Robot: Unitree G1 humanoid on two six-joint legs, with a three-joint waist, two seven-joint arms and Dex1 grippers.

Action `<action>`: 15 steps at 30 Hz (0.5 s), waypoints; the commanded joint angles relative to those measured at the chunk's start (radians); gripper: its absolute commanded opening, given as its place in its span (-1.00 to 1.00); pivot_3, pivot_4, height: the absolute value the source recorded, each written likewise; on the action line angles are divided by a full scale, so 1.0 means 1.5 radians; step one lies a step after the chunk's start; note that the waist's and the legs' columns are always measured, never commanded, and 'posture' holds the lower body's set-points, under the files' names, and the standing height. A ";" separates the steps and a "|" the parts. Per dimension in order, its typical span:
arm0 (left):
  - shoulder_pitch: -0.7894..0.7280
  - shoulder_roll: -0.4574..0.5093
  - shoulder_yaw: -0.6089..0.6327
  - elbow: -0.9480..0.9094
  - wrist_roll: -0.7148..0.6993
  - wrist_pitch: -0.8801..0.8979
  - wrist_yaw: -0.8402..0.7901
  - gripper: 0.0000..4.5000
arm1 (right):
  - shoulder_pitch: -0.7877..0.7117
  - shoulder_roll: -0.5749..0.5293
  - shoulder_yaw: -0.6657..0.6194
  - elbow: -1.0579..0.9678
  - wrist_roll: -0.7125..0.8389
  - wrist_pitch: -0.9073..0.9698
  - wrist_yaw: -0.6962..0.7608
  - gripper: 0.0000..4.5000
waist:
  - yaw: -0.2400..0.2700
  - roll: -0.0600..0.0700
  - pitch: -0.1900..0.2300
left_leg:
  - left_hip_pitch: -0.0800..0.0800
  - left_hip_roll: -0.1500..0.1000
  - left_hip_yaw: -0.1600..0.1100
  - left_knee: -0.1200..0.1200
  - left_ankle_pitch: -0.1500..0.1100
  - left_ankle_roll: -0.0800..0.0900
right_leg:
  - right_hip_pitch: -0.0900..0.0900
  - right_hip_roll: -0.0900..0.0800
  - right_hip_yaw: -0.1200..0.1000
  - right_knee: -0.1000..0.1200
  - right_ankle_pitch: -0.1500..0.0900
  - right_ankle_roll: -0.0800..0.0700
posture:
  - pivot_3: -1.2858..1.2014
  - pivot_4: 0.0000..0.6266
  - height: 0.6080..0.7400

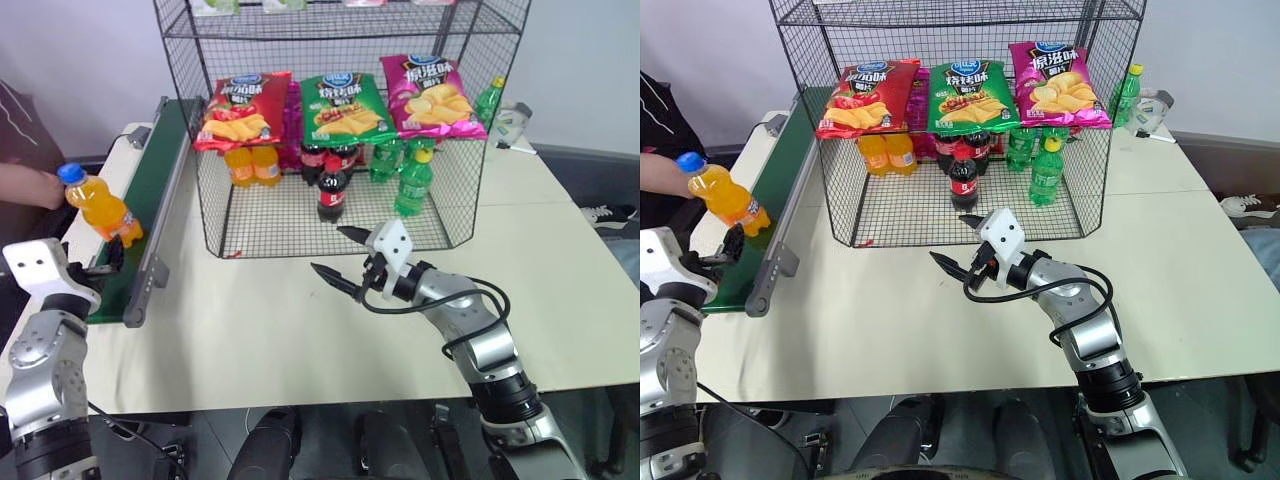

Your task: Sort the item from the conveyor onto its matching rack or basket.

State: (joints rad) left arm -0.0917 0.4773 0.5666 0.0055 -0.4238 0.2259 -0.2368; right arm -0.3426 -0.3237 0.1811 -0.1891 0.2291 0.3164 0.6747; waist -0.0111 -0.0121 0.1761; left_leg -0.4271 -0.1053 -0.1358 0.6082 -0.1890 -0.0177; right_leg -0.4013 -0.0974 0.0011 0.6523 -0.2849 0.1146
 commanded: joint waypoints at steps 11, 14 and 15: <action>-0.008 0.012 0.029 -0.042 -0.031 -0.018 -0.011 0.98 | -0.005 0.009 0.006 -0.019 0.006 -0.007 0.001 1.00 | 0.000 0.000 0.000 | 0.000 0.000 0.000 0.000 0.000 0.000 | 0.000 0.000 0.000 0.000 0.000 0.000 | 0.03 -0.52 1.00; -0.007 0.014 0.028 -0.042 -0.031 -0.016 -0.007 0.98 | -0.005 0.010 0.007 -0.018 0.006 -0.007 0.001 1.00 | 0.000 0.000 0.000 | 0.000 0.000 0.000 0.000 0.000 0.000 | 0.000 0.000 0.000 0.000 0.000 0.000 | 0.03 -0.52 1.00; -0.007 0.014 0.028 -0.043 -0.031 -0.015 -0.006 0.98 | -0.005 0.010 0.007 -0.019 0.007 -0.007 0.001 1.00 | 0.000 0.000 0.000 | 0.000 0.000 0.000 0.000 0.000 0.000 | 0.000 0.000 0.000 0.000 0.000 0.000 | 0.03 -0.52 1.00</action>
State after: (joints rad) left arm -0.0924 0.4775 0.5749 -0.0152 -0.4621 0.2214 -0.2498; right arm -0.3422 -0.3196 0.1918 -0.1891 0.2292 0.3179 0.6749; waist -0.0109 -0.0122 0.1760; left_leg -0.4271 -0.1053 -0.1358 0.6083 -0.1890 -0.0177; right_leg -0.4012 -0.0974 0.0011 0.6524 -0.2849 0.1146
